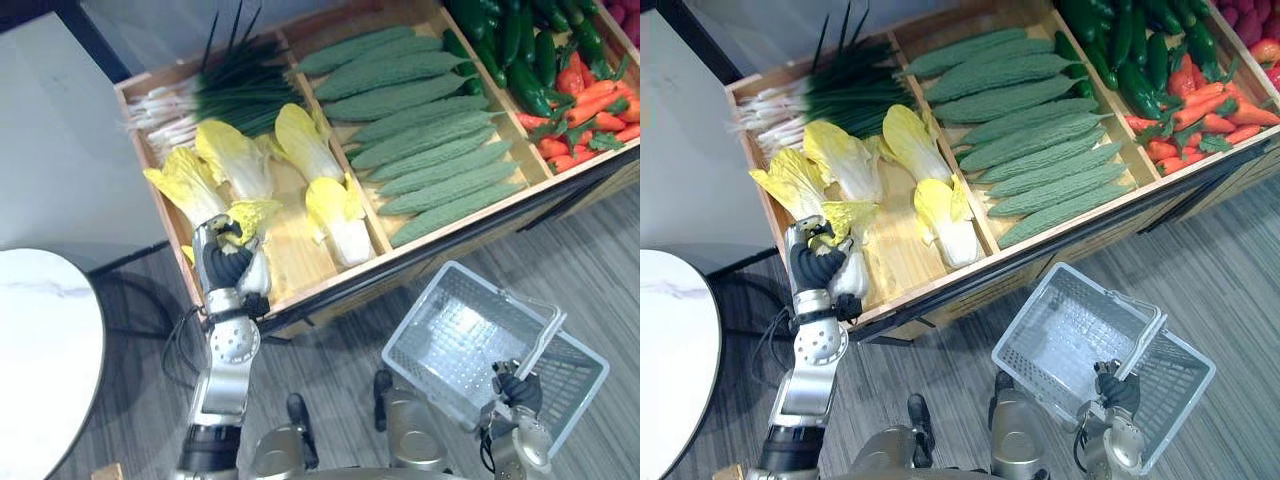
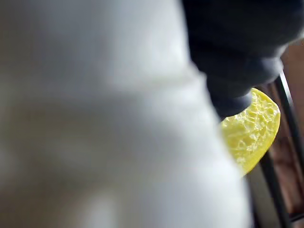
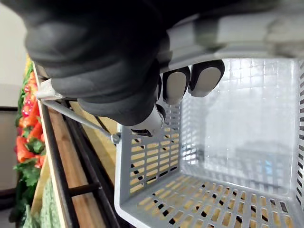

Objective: Pick vegetable in the basket

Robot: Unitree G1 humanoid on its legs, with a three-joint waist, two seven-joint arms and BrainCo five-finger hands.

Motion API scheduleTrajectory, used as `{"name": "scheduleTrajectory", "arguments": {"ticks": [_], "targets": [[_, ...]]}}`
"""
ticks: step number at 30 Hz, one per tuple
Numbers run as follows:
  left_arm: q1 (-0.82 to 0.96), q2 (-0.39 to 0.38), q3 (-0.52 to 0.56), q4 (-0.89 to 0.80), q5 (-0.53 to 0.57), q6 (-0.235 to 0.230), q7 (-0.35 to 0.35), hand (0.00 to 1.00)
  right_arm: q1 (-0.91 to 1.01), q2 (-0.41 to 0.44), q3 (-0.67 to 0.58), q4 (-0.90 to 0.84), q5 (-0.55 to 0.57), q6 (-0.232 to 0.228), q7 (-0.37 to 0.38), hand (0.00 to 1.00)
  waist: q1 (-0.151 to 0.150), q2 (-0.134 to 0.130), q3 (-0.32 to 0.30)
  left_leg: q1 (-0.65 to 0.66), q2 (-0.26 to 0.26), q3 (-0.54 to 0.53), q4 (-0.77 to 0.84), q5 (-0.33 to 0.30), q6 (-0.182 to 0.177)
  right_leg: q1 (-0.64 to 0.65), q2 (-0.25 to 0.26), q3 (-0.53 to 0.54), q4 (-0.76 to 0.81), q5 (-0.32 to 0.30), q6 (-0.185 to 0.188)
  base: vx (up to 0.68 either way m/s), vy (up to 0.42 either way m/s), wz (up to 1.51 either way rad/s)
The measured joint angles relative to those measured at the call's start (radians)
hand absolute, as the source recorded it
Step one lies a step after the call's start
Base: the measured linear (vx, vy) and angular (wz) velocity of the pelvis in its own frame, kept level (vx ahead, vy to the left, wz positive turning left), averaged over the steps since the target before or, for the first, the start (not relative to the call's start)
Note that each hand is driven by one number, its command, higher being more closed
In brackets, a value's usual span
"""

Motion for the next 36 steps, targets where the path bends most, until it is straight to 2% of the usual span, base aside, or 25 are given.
{"name": "scheduleTrajectory", "arguments": {"ticks": [2, 6, 7, 8, 10, 11, 12, 13, 14, 15, 16, 17, 18, 19, 21, 22, 23, 24, 25, 26, 27, 28, 29, 31, 36], "targets": [[0.036, -0.009, -0.029, -0.037, -0.031, -0.014, -0.011, 1.00, 0.012, 0.000, 0.016, -0.065, -0.002, 0.000, -0.012, 1.00, 0.012, 0.002, -0.016, -0.032, 0.018, -0.002, 0.081, -0.061, 0.003, -0.026, 0.025, 0.041, 0.019, -0.013, 0.008, -0.09, 0.002, -0.67], [0.077, -0.010, -0.086, -0.069, -0.066, -0.028, -0.037, 1.00, 0.054, 0.001, 0.047, -0.187, -0.003, 0.000, -0.013, 1.00, 0.012, -0.009, -0.060, -0.049, 0.029, 0.043, 0.127, -0.120, 0.008, -0.078, 0.078, 0.138, 0.020, -0.004, 0.021, -0.01, 0.050, -1.37], [0.068, -0.009, -0.116, -0.092, -0.098, -0.042, -0.054, 1.00, 0.038, 0.007, 0.132, -0.263, -0.041, 0.001, -0.013, 1.00, 0.030, -0.029, -0.089, -0.013, 0.079, 0.245, 0.175, -0.163, 0.025, -0.148, 0.094, 0.134, -0.012, 0.052, -0.015, 0.09, 0.137, -3.18], [0.057, -0.002, -0.129, -0.093, -0.098, -0.042, -0.055, 1.00, 0.035, 0.016, 0.133, -0.263, -0.043, 0.002, -0.014, 1.00, 0.031, -0.034, -0.089, 0.007, 0.080, 0.282, 0.175, -0.172, 0.029, -0.153, 0.050, 0.050, -0.007, 0.081, -0.011, 0.15, 0.132, -3.30], [0.042, -0.006, -0.148, -0.093, -0.098, -0.042, -0.056, 1.00, 0.035, 0.019, 0.131, -0.263, -0.043, 0.018, -0.017, 1.00, 0.018, -0.032, -0.090, 0.029, 0.082, 0.281, 0.183, -0.177, 0.026, -0.149, 0.064, 0.055, -0.001, 0.096, -0.018, 0.08, -0.008, -0.89], [0.027, -0.010, -0.146, -0.094, -0.098, -0.046, -0.055, 1.00, 0.017, 0.017, 0.129, -0.250, -0.048, 0.020, -0.017, 1.00, 0.020, -0.030, -0.092, 0.051, 0.081, 0.285, 0.179, -0.182, 0.023, -0.173, 0.085, -0.027, -0.010, 0.129, -0.048, 0.05, -0.041, -1.09], [0.024, -0.007, -0.127, -0.095, -0.100, -0.050, -0.052, 1.00, -0.014, 0.019, 0.133, -0.229, -0.059, 0.021, -0.012, 1.00, 0.021, -0.035, -0.095, 0.060, 0.084, 0.296, 0.180, -0.188, 0.025, -0.162, 0.085, -0.121, -0.063, 0.116, -0.093, 0.10, -0.059, -1.82], [-0.010, -0.013, -0.092, -0.055, -0.110, -0.054, -0.053, 1.00, -0.069, 0.009, 0.153, -0.198, -0.084, 0.023, -0.012, 1.00, 0.021, -0.005, -0.095, 0.099, 0.110, 0.379, 0.142, -0.197, 0.037, -0.124, 0.055, -0.332, -0.096, 0.060, -0.168, 0.12, 0.014, -2.32], [-0.027, -0.010, -0.060, -0.029, -0.128, -0.054, -0.069, 1.00, -0.109, 0.007, 0.170, -0.165, -0.102, 0.022, -0.007, 1.00, 0.041, -0.012, -0.101, 0.173, 0.095, 0.502, 0.084, -0.189, 0.023, -0.095, -0.032, -0.548, -0.030, 0.008, -0.194, 0.19, -0.012, -2.57], [-0.024, -0.001, -0.050, -0.020, -0.142, -0.057, -0.070, 1.00, -0.129, 0.013, 0.190, -0.148, -0.106, 0.024, 0.000, 1.00, 0.052, -0.029, -0.110, 0.190, 0.091, 0.547, 0.096, -0.191, 0.025, -0.090, -0.044, -0.554, -0.031, 0.036, -0.130, 0.15, -0.036, -2.54], [-0.032, 0.023, -0.055, 0.021, -0.156, -0.062, -0.073, 1.00, -0.155, 0.022, 0.205, -0.136, -0.113, 0.035, 0.015, 1.00, 0.051, -0.034, -0.111, 0.180, 0.128, 0.559, 0.201, -0.199, 0.051, -0.093, -0.010, -0.499, -0.049, 0.038, -0.123, 0.15, -0.177, -1.96], [-0.067, 0.035, -0.090, 0.101, -0.158, -0.058, -0.091, 1.00, -0.148, 0.013, 0.207, -0.136, -0.119, 0.037, 0.030, 1.00, 0.046, -0.032, -0.111, 0.128, 0.203, 0.517, 0.411, -0.168, 0.159, -0.071, 0.040, -0.454, -0.094, 0.049, -0.128, 0.16, -0.187, -1.91], [-0.078, 0.032, -0.115, 0.147, -0.170, -0.049, -0.098, 1.00, -0.144, -0.008, 0.209, -0.133, -0.118, 0.047, 0.034, 1.00, 0.046, -0.025, -0.106, 0.068, 0.269, 0.452, 0.610, -0.079, 0.261, -0.018, 0.087, -0.397, -0.154, 0.076, -0.147, 0.20, -0.137, -1.46], [-0.078, 0.035, -0.124, 0.160, -0.180, -0.049, -0.098, 1.00, -0.147, -0.019, 0.212, -0.132, -0.118, 0.055, 0.033, 1.00, 0.048, -0.025, -0.105, 0.037, 0.277, 0.394, 0.681, -0.084, 0.259, 0.004, 0.105, -0.367, -0.175, 0.081, -0.149, 0.24, 0.007, -1.54], [-0.086, 0.032, -0.162, 0.195, -0.205, -0.044, -0.102, 1.00, -0.151, -0.043, 0.224, -0.132, -0.118, 0.064, 0.032, 1.00, 0.047, -0.027, -0.104, -0.096, 0.184, 0.150, 0.768, -0.152, 0.181, 0.068, 0.123, -0.269, -0.209, 0.084, -0.147, 0.31, 0.145, -1.44], [-0.084, 0.032, -0.177, 0.204, -0.215, -0.044, -0.111, 1.00, -0.156, -0.050, 0.232, -0.132, -0.119, 0.063, 0.032, 1.00, 0.051, -0.029, -0.104, -0.152, 0.116, 0.050, 0.741, -0.178, 0.155, 0.099, 0.114, -0.215, -0.221, 0.096, -0.128, 0.30, 0.169, -1.20], [-0.084, 0.033, -0.181, 0.207, -0.215, -0.044, -0.116, 1.00, -0.162, -0.058, 0.233, -0.132, -0.119, 0.063, 0.032, 1.00, 0.054, -0.030, -0.103, -0.177, 0.086, 0.009, 0.712, -0.188, 0.145, 0.111, 0.107, -0.190, -0.224, 0.099, -0.125, 0.29, 0.175, -1.30], [-0.084, 0.032, -0.182, 0.214, -0.215, -0.044, -0.117, 1.00, -0.175, -0.059, 0.232, -0.131, -0.119, 0.063, 0.031, 1.00, 0.058, -0.032, -0.101, -0.220, 0.029, -0.071, 0.629, -0.201, 0.120, 0.132, 0.091, -0.149, -0.234, 0.107, -0.111, 0.27, 0.194, -1.33], [-0.084, 0.031, -0.182, 0.219, -0.215, -0.043, -0.117, 1.00, -0.181, -0.063, 0.232, -0.129, -0.119, 0.062, 0.030, 1.00, 0.067, -0.031, -0.101, -0.237, -0.017, -0.147, 0.508, -0.194, 0.084, 0.147, 0.075, -0.120, -0.241, 0.116, -0.097, 0.26, 0.203, -1.35], [-0.083, 0.026, -0.183, 0.219, -0.216, -0.042, -0.117, 1.00, -0.179, -0.066, 0.231, -0.129, -0.120, 0.062, 0.030, 1.00, 0.071, -0.027, -0.102, -0.234, -0.030, -0.183, 0.429, -0.172, 0.055, 0.157, 0.073, -0.104, -0.246, 0.117, -0.085, 0.25, 0.218, -1.23], [-0.083, 0.018, -0.188, 0.219, -0.216, -0.042, -0.117, 1.00, -0.170, -0.074, 0.232, -0.130, -0.121, 0.062, 0.030, 1.00, 0.072, -0.009, -0.107, -0.216, -0.030, -0.219, 0.289, -0.073, 0.010, 0.178, 0.083, -0.081, -0.262, 0.114, -0.061, 0.25, 0.226, -0.87], [-0.089, 0.013, -0.192, 0.225, -0.216, -0.043, -0.120, 1.00, -0.158, -0.081, 0.231, -0.120, -0.120, 0.062, 0.030, 1.00, 0.059, 0.010, -0.113, -0.209, -0.025, -0.225, 0.222, -0.023, 0.049, 0.203, 0.095, -0.054, -0.280, 0.105, -0.034, 0.30, 0.285, -0.62], [-0.091, 0.019, -0.197, 0.231, -0.222, -0.043, -0.127, 1.00, -0.143, -0.074, 0.231, -0.112, -0.120, 0.061, 0.030, 1.00, 0.041, -0.010, -0.123, -0.177, -0.045, -0.210, 0.178, -0.017, 0.059, 0.206, 0.068, -0.040, -0.293, 0.116, -0.018, 0.25, 0.239, -0.27], [-0.097, 0.024, -0.226, 0.247, -0.233, -0.043, -0.142, 1.00, -0.122, -0.062, 0.229, -0.111, -0.118, 0.063, 0.030, 1.00, 0.038, -0.026, -0.123, -0.142, -0.078, -0.185, 0.116, 0.003, 0.087, 0.206, 0.030, -0.016, -0.298, 0.117, -0.005, 0.20, 0.207, -0.07], [-0.100, 0.053, -0.320, 0.270, -0.303, -0.041, -0.181, 1.00, -0.106, -0.057, 0.301, -0.110, -0.049, 0.083, 0.064, 1.00, 0.041, -0.027, -0.124, -0.079, -0.110, -0.139, 0.044, 0.007, 0.093, 0.228, -0.004, 0.041, -0.325, 0.129, 0.013, 0.13, 0.133, -0.17]]}}
